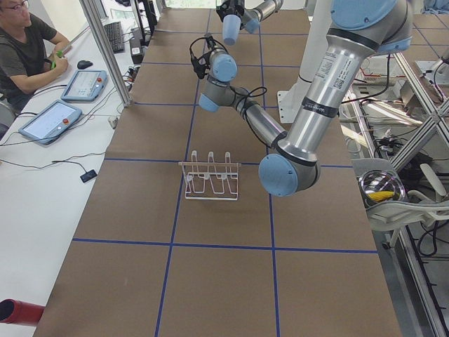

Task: Hang cup on cup holder
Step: 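Bring the cup toward the left gripper while the left gripper closes on its base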

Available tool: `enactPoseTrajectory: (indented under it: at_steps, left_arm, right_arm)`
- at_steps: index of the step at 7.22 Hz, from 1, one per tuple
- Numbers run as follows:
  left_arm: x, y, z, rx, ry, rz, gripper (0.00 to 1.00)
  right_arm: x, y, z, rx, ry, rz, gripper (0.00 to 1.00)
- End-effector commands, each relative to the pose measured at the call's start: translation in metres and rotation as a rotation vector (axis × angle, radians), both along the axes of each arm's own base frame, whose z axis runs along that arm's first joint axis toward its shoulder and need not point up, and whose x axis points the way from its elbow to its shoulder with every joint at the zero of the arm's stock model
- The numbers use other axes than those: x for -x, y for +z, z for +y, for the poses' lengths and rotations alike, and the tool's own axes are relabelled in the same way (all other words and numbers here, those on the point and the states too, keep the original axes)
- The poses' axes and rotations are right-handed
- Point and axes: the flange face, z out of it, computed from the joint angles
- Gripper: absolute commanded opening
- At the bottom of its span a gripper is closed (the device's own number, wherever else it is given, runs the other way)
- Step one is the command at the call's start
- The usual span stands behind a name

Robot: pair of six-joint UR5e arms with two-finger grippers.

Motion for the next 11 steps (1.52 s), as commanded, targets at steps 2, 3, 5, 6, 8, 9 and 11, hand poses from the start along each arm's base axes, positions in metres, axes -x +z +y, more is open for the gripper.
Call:
enactPoseTrajectory:
  at_steps: [2,3,5,6,8,9,11]
  left_arm:
    - [-0.015,-0.019,0.017,-0.035,0.028,0.111,0.98]
    - [-0.019,-0.036,0.025,-0.065,0.043,0.136,0.98]
    - [-0.025,-0.044,0.025,-0.072,0.052,0.145,0.98]
    - [-0.026,-0.049,0.026,-0.072,0.059,0.153,0.98]
    - [-0.031,-0.058,0.030,-0.043,0.100,0.175,0.98]
    - [-0.030,-0.060,0.030,-0.041,0.093,0.184,0.98]
    - [-0.031,-0.060,0.030,-0.035,0.091,0.188,0.98]
  right_arm:
    - [0.011,-0.005,0.009,0.084,0.011,-0.170,0.00]
    - [0.012,-0.005,0.010,0.087,0.014,-0.180,0.00]
    - [0.015,-0.005,0.013,0.087,0.010,-0.189,0.00]
    - [0.016,-0.007,0.015,0.087,0.010,-0.201,0.00]
    - [0.017,-0.008,0.016,0.093,0.016,-0.215,0.00]
    - [0.018,-0.011,0.016,0.104,0.009,-0.224,0.00]
    - [0.018,-0.012,0.017,0.114,0.019,-0.254,0.00]
